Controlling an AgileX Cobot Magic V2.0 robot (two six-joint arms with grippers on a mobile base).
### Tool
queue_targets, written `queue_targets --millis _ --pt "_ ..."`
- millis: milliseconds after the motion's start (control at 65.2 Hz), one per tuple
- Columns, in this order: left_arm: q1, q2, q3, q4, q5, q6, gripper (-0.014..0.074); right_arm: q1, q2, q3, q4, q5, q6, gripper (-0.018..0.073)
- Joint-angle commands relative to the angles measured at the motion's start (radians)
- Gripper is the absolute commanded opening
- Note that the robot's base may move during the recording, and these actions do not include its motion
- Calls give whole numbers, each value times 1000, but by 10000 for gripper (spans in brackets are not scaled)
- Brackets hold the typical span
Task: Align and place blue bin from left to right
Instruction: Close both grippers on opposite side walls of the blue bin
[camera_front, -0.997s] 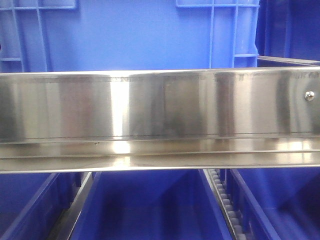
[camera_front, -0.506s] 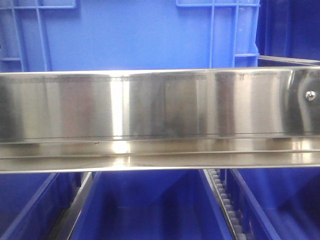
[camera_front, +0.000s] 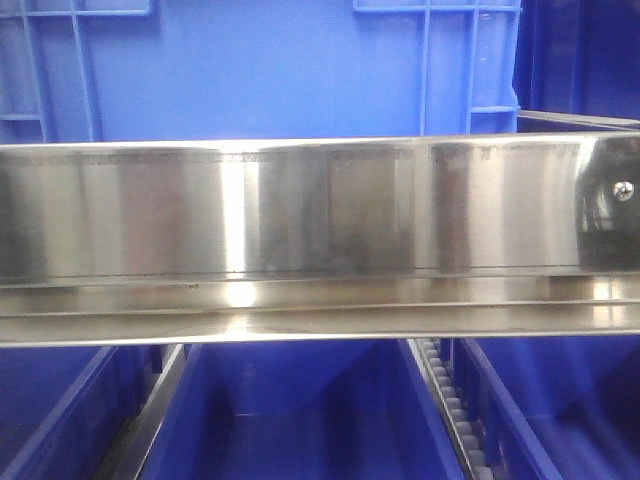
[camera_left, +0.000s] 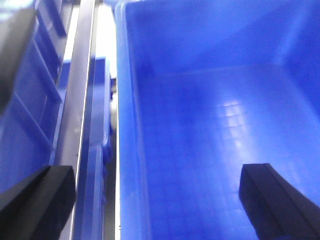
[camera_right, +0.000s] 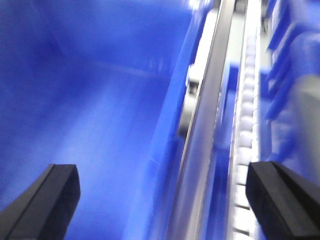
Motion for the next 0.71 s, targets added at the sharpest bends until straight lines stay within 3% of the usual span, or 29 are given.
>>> queue_targets --millis 0,230,690 --pt "23 19 -10 -22 2 -15 556 4 47 -39 -21 -5 16 558" --pt "98 77 -10 -93 2 -6 556 -17 119 -51 -21 -5 34 558" --pt "97 163 -10 -100 3 21 556 -30 203 -51 21 -5 50 558"
